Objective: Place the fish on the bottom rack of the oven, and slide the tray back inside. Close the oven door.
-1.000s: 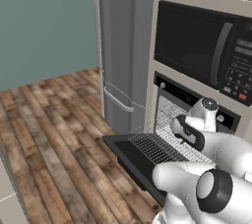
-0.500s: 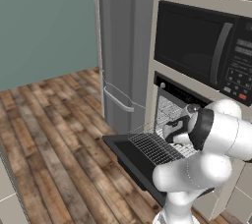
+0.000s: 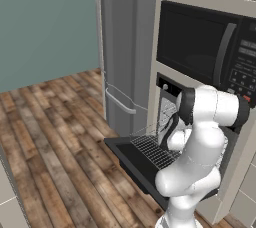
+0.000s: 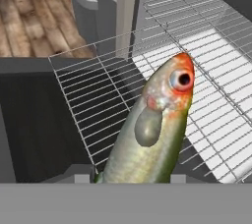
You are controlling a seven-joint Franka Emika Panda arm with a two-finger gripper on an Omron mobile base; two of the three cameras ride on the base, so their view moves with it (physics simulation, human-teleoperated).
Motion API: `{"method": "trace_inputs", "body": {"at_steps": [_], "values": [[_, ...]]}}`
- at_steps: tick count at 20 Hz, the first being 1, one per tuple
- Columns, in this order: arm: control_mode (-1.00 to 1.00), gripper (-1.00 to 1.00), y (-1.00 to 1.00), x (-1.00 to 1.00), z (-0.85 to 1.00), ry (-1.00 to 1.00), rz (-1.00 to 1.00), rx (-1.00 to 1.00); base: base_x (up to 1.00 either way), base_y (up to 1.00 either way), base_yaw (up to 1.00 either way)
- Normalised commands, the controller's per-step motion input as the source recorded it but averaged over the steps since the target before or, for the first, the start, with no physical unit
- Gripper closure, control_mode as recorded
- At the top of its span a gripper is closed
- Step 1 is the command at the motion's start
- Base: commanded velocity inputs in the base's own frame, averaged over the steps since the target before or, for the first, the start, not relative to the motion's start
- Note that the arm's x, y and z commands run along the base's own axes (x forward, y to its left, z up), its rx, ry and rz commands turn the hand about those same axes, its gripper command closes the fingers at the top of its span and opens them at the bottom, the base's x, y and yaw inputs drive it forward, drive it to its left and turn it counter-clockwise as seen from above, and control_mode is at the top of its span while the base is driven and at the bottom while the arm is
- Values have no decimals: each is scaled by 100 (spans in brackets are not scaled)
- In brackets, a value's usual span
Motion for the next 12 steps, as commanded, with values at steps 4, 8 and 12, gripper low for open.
{"method": "trace_inputs", "body": {"at_steps": [4,8,12], "values": [[-100,100,0,31,-37,0,0,-1,0,0,0],[-100,100,0,25,-35,0,0,0,0,0,0],[-100,100,-22,16,-27,0,0,0,0,0,0]]}}
